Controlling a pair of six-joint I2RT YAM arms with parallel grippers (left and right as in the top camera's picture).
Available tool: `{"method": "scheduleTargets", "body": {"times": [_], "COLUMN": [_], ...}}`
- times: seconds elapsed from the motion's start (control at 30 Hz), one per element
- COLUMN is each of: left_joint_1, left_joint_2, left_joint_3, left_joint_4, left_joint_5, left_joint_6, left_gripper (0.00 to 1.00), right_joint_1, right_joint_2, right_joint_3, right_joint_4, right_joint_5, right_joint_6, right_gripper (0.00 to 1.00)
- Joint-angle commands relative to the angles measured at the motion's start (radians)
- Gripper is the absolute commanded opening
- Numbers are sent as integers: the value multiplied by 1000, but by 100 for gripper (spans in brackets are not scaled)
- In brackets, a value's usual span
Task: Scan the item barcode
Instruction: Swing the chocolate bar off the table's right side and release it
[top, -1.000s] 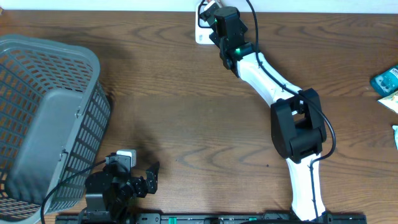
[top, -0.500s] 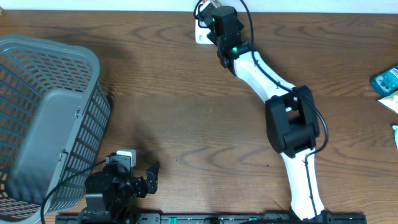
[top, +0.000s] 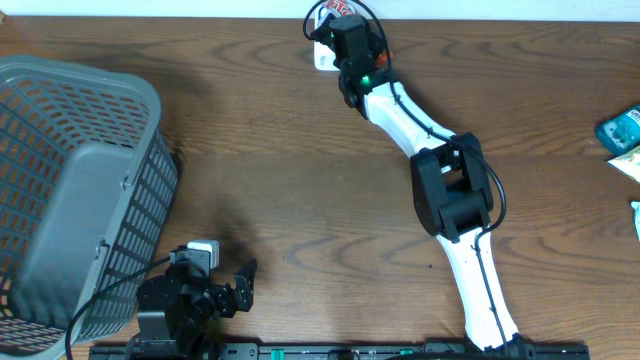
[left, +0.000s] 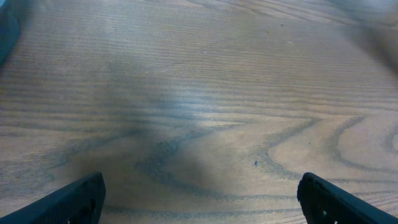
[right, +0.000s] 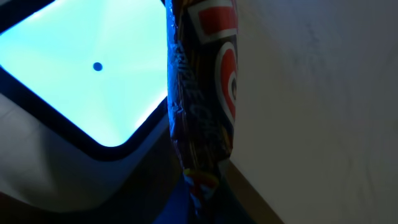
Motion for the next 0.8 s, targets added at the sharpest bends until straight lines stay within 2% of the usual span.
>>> {"method": "scheduleTargets", "body": {"times": [0.0, 0.13, 0.33, 0.37, 0.47, 0.63, 0.67, 0.7, 0.73, 0.77], "left_joint_1": [3, 3, 3, 3, 3, 3, 3, 3, 3, 3], "left_joint_2": [-2, -2, -2, -2, -2, -2, -2, -2, -2, -2], "left_joint_3": [-12, -12, -12, -12, -12, -12, -12, -12, -12, -12], "left_joint_4": [-46, -46, -46, -46, -46, -46, -46, -46, -46, -46], "left_joint_5": [13, 13, 13, 13, 13, 13, 13, 13, 13, 13], "left_joint_6": [-8, -8, -8, -8, -8, -8, -8, -8, -8, -8], "left_gripper": [98, 98, 98, 98, 98, 98, 98, 98, 98, 98], "right_joint_1": [3, -52, -261, -337, -483, -675, -700, -726, -747, -761], "right_joint_2": [-38, -108, -158, -158, -158, -158, -158, -158, -161, -166], "right_joint_3": [36, 36, 35, 15, -23, -91, -93, -93, -90, -86], "right_joint_4": [-37, -214, -693, -758, -823, -824, -823, -824, -826, -832], "right_joint_5": [128, 215, 286, 263, 184, 146, 128, 98, 64, 34], "right_joint_6": [-15, 73, 381, 479, 568, 679, 698, 716, 735, 752], "right_gripper": [1, 1, 1, 2, 1, 1, 5, 17, 44, 66]}}
